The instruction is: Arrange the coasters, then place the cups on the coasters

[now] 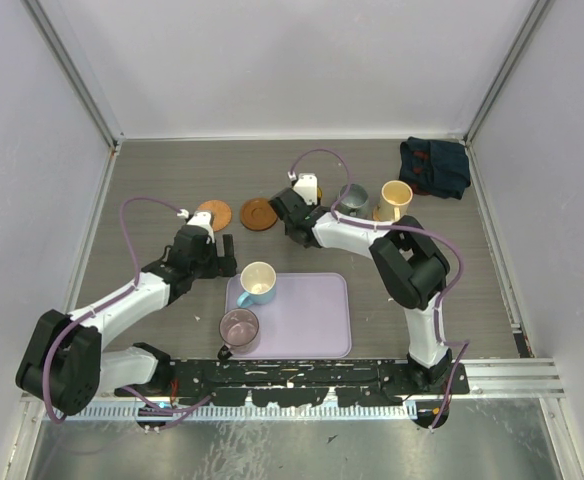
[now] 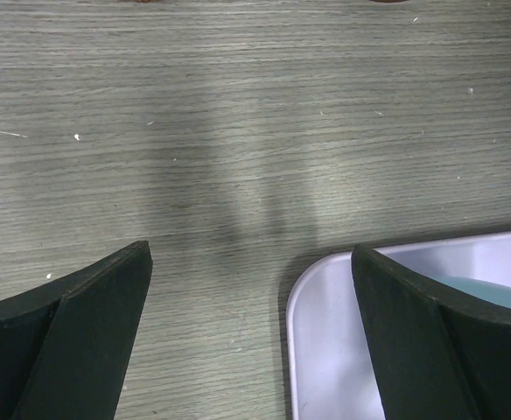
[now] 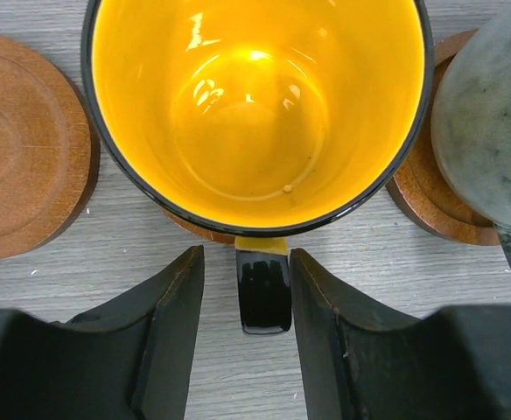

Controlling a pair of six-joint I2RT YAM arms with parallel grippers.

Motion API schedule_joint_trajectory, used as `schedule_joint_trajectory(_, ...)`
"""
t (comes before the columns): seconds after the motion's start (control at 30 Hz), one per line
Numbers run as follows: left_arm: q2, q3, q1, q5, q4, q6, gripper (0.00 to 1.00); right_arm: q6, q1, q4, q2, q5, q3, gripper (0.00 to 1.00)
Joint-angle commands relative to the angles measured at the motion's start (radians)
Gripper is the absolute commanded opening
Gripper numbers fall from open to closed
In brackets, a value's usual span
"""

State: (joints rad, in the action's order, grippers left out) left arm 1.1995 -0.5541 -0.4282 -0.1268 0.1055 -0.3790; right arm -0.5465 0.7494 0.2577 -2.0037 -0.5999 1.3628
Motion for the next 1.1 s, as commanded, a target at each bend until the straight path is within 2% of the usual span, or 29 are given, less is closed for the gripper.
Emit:
schedule_joint_trajectory(0.0,-0.009,-0.017,-0.003,-0.001,-0.046,-0.006,0.98,0.003,0.011,-0.028,0.079,-0.006,0.012,0.49)
schedule_joint_trajectory(0.43,-0.025,-0.015,-0.003,0.017,-0.041,-0.005,0.98,-0.012,0.023,-0.010,0.081,-0.019,0.005,0.50)
schedule_joint_trajectory(0.57,-0.051,-0.009,-0.003,0.053,-0.056,0.007,0.98,-0.018,0.025,-0.008,0.094,-0.023,-0.010,0.62)
schedule_joint_trajectory(0.67,-0.091,-0.005,-0.003,0.053,-0.054,0.008,0.98,-0.021,0.031,-0.005,0.108,-0.026,-0.019,0.67)
schedule_joint_trajectory(0.83,-0.178,-0.005,-0.003,0.047,-0.027,0.020,0.98,-0.033,0.047,0.015,0.135,-0.026,-0.032,0.70)
schedule_joint_trajectory(1.07,-0.268,-0.007,-0.015,0.144,0.055,0.031,0.98,-0.045,0.077,0.054,0.216,-0.032,-0.058,0.71)
